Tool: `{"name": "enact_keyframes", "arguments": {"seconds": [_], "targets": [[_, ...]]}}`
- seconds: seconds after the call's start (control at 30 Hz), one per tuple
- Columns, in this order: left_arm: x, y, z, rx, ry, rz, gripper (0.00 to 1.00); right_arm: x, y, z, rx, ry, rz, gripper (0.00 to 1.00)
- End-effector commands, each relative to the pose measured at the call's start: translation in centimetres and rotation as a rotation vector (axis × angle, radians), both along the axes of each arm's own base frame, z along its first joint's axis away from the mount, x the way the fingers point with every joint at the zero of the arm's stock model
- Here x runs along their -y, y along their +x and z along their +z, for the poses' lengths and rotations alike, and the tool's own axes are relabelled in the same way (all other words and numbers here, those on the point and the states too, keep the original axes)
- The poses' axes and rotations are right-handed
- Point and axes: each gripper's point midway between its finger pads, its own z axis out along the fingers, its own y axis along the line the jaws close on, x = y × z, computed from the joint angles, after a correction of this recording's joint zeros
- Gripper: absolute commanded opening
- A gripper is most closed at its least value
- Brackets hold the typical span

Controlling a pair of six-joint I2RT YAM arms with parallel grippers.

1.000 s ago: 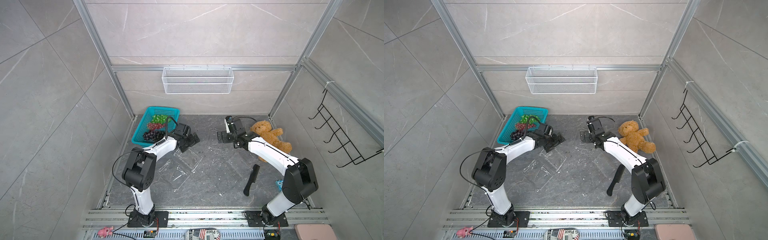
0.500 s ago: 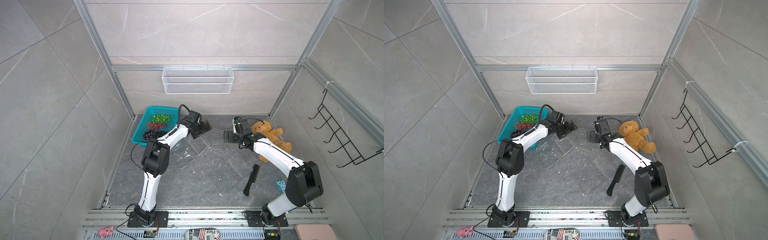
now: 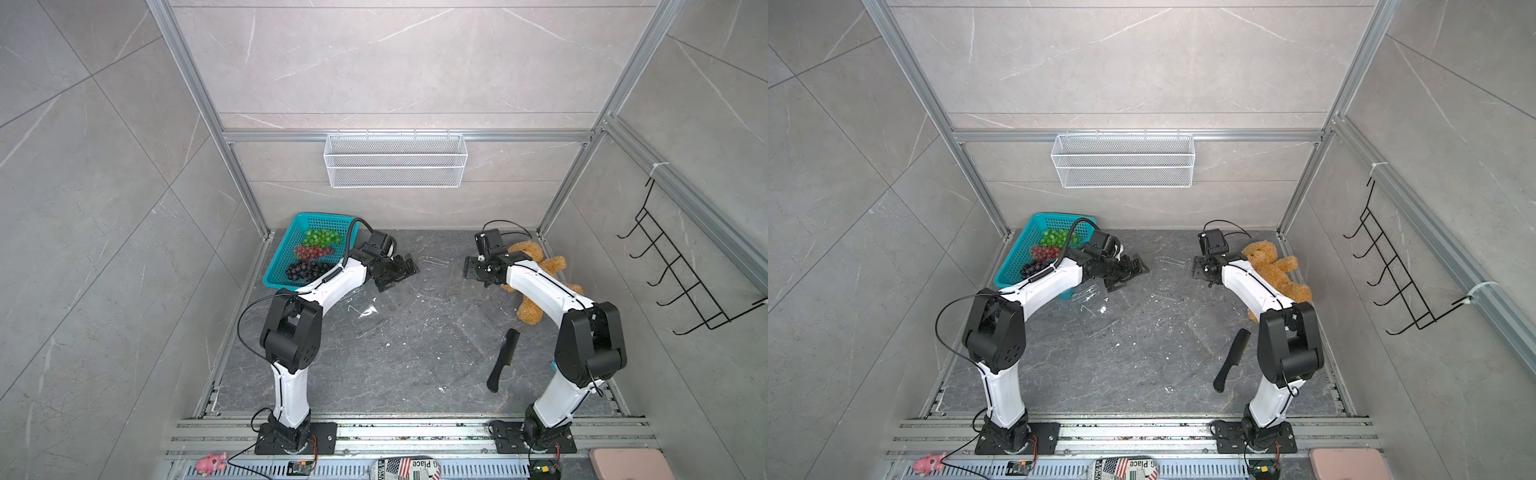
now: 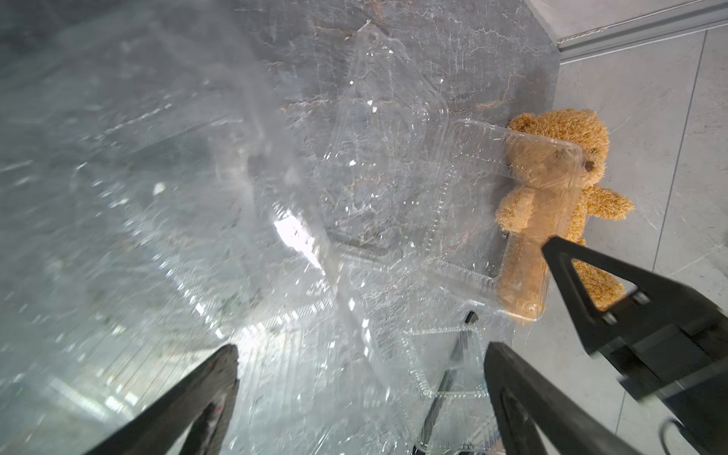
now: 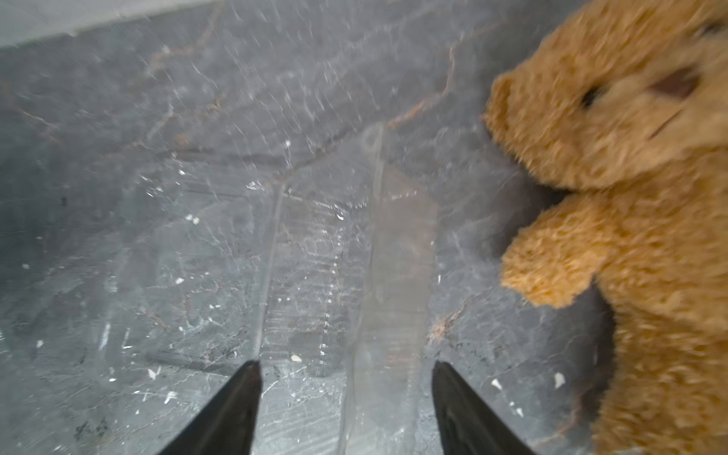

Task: Pack grapes into containers
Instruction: Move the packing box to the center of the board.

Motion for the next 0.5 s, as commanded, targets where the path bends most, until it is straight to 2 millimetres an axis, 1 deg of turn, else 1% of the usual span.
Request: {"name": "enact_keyframes", "arguments": {"seconds": [0.0, 0.03, 0.1, 0.13, 0.23, 0.33, 0.47], "targets": [[-1.0, -1.4, 3.1, 0.060, -0.030, -0.016, 1.00, 0.6, -0.2, -1.5, -0.051, -0.029, -0.038, 0.56], [-1.4, -1.8, 3.0, 0.062, -0.023, -0.011, 1.00, 0.8, 0.1, -1.6, -0.052, -0.039, -0.045, 0.51], [-2.1, -2.5, 3.0, 0.063, -0.012, -0.001, 1.00, 1.2, 0.6, -1.9, -0.056, -0.053, -0.061, 0.48], [-2.5, -2.8, 2.9, 0.061, -0.006, 0.004, 1.00, 1.5, 1.0, -1.9, -0.056, -0.056, -0.074, 0.42], [-3.7, -3.3, 2.6, 0.047, -0.026, 0.040, 1.00, 2.7, 2.2, -1.8, -0.045, -0.052, -0.117, 0.34], [-5.1, -3.4, 2.2, 0.038, -0.074, 0.100, 1.00, 3.6, 3.5, -1.1, -0.015, -0.045, -0.150, 0.34], [-6.5, -3.5, 1.7, 0.034, -0.081, 0.147, 1.00, 5.3, 4.3, -0.5, -0.008, -0.075, -0.198, 0.31]]}}
